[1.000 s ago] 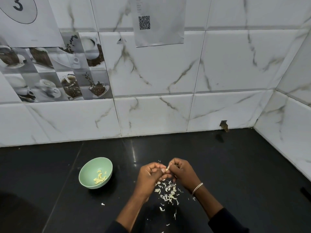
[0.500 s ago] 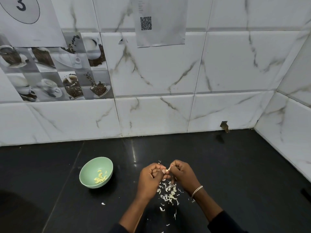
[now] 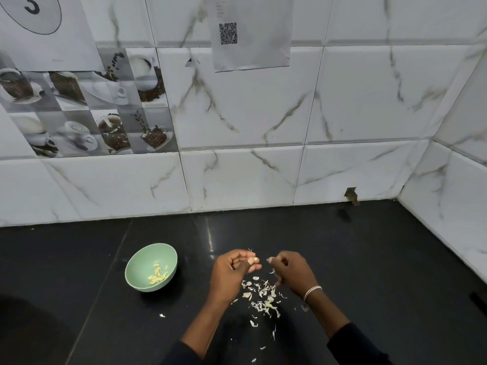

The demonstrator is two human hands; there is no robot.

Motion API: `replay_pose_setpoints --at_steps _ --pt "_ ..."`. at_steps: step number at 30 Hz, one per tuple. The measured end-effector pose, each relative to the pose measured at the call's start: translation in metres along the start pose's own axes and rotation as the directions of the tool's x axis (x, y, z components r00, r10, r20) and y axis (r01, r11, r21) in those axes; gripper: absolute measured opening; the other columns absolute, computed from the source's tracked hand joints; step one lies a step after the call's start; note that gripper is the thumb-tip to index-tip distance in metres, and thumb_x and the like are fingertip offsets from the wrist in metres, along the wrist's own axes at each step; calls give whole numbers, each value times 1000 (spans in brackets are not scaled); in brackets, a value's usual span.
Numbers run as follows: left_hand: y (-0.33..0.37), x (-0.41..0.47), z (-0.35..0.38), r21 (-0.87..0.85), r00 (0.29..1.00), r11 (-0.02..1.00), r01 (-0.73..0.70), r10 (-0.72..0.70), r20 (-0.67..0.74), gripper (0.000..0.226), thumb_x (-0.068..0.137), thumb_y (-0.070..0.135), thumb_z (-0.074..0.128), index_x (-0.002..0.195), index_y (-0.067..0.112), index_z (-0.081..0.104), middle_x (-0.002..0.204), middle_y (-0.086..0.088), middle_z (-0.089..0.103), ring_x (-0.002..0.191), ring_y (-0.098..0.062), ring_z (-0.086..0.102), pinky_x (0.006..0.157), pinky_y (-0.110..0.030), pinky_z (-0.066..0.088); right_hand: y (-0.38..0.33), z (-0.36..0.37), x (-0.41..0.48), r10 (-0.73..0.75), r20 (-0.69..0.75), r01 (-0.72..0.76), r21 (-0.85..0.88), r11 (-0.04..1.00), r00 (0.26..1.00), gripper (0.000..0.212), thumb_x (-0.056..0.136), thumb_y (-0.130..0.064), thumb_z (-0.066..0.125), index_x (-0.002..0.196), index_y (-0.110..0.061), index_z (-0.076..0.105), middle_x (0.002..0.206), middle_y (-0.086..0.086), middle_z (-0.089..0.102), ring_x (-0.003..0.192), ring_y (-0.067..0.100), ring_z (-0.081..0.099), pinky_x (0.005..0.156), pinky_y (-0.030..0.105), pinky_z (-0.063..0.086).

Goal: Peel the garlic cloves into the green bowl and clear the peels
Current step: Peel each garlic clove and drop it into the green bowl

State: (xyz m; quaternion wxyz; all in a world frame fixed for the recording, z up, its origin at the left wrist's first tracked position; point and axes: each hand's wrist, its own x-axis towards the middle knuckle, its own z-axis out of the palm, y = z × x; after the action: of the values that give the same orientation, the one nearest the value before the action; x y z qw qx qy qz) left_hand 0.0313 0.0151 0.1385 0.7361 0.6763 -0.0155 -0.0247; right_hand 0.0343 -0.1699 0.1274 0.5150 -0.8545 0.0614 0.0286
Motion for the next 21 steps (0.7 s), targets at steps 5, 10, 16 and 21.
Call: replay_pose_setpoints --at_steps 5,10,16,21 --pt "-1 -3 1 26 1000 1000 14 -14 -16 15 90 -7 66 105 -6 69 89 -17 77 86 -29 77 75 -25 61 0 -3 -1 -58 8 57 90 994 998 10 85 -1 70 89 -10 70 76 9 72 62 23 71 67 46 63" --pt "-1 -5 1 180 999 982 -49 51 -9 9 88 -4 71 94 3 70 81 -11 76 81 -22 76 75 -31 62 -15 -3 -7 -189 69 184 74 980 979 8 92 -10 70 97 -9 75 81 6 75 70 14 72 65 24 58" --pt "4 -9 8 246 996 966 -80 84 -4 10 88 -2 72 91 6 76 80 -2 77 77 -12 75 69 -20 57 -19 -3 -11 -267 74 274 -99 957 961 4 87 -14 72 87 -15 75 69 0 73 62 8 69 61 18 53" --pt "3 -10 13 219 996 974 -66 77 -41 13 86 -2 73 88 10 78 76 -1 77 69 -6 71 65 -16 52 -23 1 -8 -306 42 307 -241 921 951 10 86 -22 72 77 -25 68 65 -10 64 62 2 60 58 13 44"
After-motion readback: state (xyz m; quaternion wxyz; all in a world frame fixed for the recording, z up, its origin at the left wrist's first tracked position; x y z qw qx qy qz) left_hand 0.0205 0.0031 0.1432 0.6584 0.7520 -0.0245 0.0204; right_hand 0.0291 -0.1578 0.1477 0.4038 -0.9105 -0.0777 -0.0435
